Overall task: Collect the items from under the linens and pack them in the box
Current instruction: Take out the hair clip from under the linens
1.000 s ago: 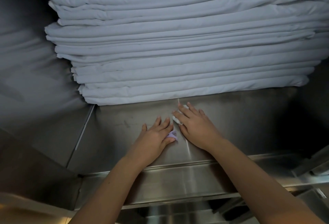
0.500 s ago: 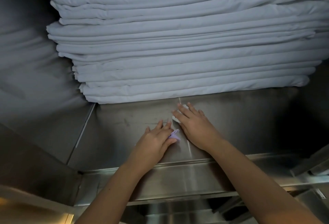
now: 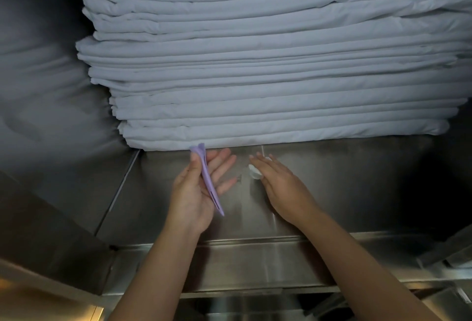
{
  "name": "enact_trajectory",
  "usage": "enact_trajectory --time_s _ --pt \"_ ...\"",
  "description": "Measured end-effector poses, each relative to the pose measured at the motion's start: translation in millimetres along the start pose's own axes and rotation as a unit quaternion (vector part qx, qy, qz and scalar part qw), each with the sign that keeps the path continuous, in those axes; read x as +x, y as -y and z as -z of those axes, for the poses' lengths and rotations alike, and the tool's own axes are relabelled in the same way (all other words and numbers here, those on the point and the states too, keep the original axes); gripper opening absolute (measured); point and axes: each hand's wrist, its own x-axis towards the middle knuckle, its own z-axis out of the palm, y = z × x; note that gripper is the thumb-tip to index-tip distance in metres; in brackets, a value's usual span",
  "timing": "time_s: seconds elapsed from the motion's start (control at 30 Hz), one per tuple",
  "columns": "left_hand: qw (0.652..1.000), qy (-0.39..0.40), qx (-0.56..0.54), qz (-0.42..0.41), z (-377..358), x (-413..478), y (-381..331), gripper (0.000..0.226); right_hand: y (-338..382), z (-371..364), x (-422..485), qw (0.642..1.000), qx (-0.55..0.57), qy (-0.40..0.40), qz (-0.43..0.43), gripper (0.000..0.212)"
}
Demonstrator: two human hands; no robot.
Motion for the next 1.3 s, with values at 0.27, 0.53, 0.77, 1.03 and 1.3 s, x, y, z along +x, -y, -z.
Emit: enact_trajectory --time_s 0.27,0.53,0.77,1.03,1.3 --pt "0.99 0.025 -0.112 0.08 -2.3 -12.5 4.0 0.034 8.7 6.0 4.8 0.936 0.344 -0.064 -0.027 0.037" --pt "0.989 0.032 -0.131 0.059 0.5 -39.7 0.9 0.034 23.4 3.2 18.1 0.614 0.778 0.041 -0.128 0.028" --pt "0.989 0.008 -0.144 0.016 16.1 -74.4 -5.0 0.041 43.6 -0.9 15.6 0.533 0.815 0.172 -0.151 0.041" --pt "0.982 0.051 -0.181 -0.029 35.8 -131.8 -16.7 0.05 78.5 -13.7 -5.2 0.544 0.804 0.196 -0.14 0.025" --pt "0.981 -0.059 -0.168 -0.074 72.2 -216.8 -20.8 0.04 141.0 -33.4 -67.6 0.747 0.646 0.154 -0.031 0.042"
